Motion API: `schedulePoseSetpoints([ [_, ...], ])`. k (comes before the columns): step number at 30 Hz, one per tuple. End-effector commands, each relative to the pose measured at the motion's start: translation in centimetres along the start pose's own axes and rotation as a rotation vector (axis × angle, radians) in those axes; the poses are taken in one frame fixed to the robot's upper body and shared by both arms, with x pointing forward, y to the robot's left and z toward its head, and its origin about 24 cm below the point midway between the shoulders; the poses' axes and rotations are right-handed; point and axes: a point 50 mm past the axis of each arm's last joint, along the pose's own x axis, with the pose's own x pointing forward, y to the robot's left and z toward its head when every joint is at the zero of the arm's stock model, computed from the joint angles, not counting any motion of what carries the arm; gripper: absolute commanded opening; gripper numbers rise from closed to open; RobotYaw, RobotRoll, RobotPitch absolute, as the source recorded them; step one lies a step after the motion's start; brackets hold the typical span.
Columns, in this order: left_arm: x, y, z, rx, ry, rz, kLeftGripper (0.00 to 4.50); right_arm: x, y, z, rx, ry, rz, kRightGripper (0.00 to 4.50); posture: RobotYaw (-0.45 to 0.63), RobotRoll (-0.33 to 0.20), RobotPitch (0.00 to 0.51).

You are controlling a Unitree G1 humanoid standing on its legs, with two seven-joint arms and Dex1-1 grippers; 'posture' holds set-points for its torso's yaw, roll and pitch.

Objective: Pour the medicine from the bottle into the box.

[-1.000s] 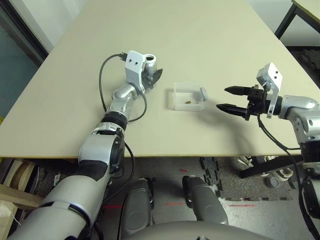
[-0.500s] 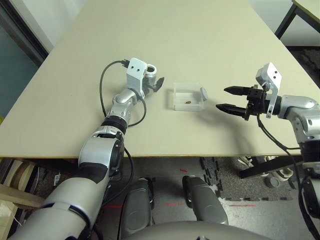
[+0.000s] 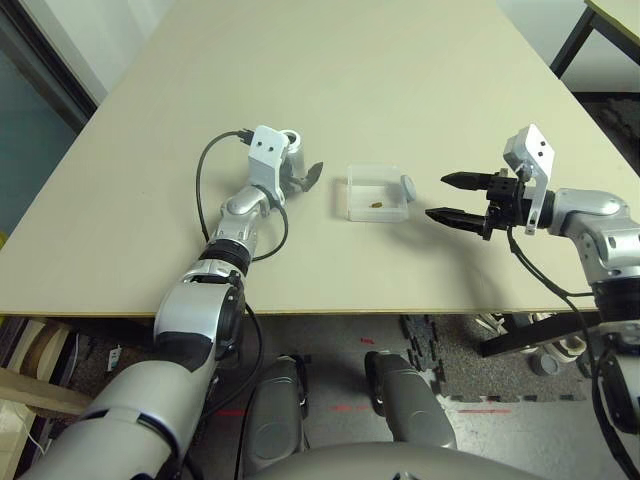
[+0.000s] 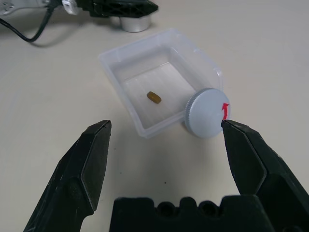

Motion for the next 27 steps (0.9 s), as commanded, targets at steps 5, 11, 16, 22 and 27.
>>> schedulePoseSetpoints([
  [5,-2.6,1.4,-1.8,-0.027,0.024,-0.055,4.48,0.4,-0.4,-0.1,-0.012,0.007,-0.001,4.5,-0.16,0.0,0.14],
  [11,-5.0,2.0,-2.5,-0.059,0.027,-0.115,4.48,0.4,-0.7,-0.2,-0.012,0.006,-0.009,4.5,-0.14,0.0,0.135],
  [16,-6.5,2.1,-2.1,-0.096,0.022,-0.153,4.48,0.2,-0.9,-0.4,-0.008,0.002,-0.032,4.5,-0.14,0.0,0.131],
  [22,-8.5,2.1,-1.1,-0.136,0.03,-0.207,4.48,-0.2,-1.5,-0.5,0.009,-0.031,-0.114,4.5,-0.13,0.0,0.132],
  [27,-10.2,2.8,-0.2,-0.141,0.041,-0.209,4.48,-1.0,-2.0,-0.8,0.043,-0.082,-0.22,4.5,-0.13,0.0,0.135],
])
